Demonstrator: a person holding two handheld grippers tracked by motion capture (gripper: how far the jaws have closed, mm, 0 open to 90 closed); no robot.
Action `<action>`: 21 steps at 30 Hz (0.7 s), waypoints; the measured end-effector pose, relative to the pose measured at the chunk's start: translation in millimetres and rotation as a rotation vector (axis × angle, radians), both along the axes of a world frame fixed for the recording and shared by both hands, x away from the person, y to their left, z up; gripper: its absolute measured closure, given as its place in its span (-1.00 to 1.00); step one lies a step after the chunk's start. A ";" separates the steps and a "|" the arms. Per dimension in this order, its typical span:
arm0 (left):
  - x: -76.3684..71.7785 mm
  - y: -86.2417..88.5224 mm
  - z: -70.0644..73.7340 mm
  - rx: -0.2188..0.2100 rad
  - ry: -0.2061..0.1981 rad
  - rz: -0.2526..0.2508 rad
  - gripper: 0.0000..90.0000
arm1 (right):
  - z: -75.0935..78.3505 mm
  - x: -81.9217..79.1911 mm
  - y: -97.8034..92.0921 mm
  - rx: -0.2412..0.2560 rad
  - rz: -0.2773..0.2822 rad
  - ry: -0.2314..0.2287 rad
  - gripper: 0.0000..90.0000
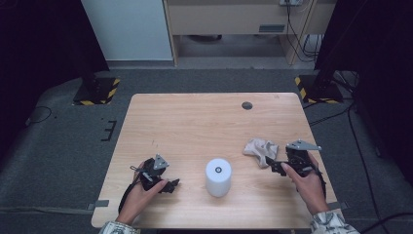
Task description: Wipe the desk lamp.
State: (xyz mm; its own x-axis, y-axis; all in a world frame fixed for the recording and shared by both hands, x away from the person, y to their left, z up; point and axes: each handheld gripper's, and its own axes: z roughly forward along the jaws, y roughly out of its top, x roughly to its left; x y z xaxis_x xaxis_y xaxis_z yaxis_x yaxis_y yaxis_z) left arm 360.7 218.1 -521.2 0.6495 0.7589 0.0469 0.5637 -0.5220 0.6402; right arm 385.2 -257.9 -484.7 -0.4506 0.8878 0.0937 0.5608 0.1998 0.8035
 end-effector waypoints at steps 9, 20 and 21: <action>-0.5 -1.1 -2.1 0.030 0.002 -0.006 -0.92 | -17.9 -20.6 -7.5 -0.021 0.006 0.026 -0.87; 2.3 4.1 -4.1 0.028 0.010 0.022 -0.94 | -33.3 -28.0 -22.6 -0.078 -0.033 0.091 -0.88; 2.8 5.0 -4.5 0.024 0.012 0.028 -0.95 | -34.9 -26.6 -24.9 -0.079 -0.046 0.090 -0.88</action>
State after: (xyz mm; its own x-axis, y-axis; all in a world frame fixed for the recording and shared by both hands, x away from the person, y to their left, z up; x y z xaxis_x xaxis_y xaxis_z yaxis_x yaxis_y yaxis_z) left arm 363.5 223.1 -525.7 0.6287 0.7755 0.0577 0.5857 -0.5211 0.6208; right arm 358.6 -282.8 -519.6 -0.4018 0.9137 0.0607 0.6402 0.2329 0.7321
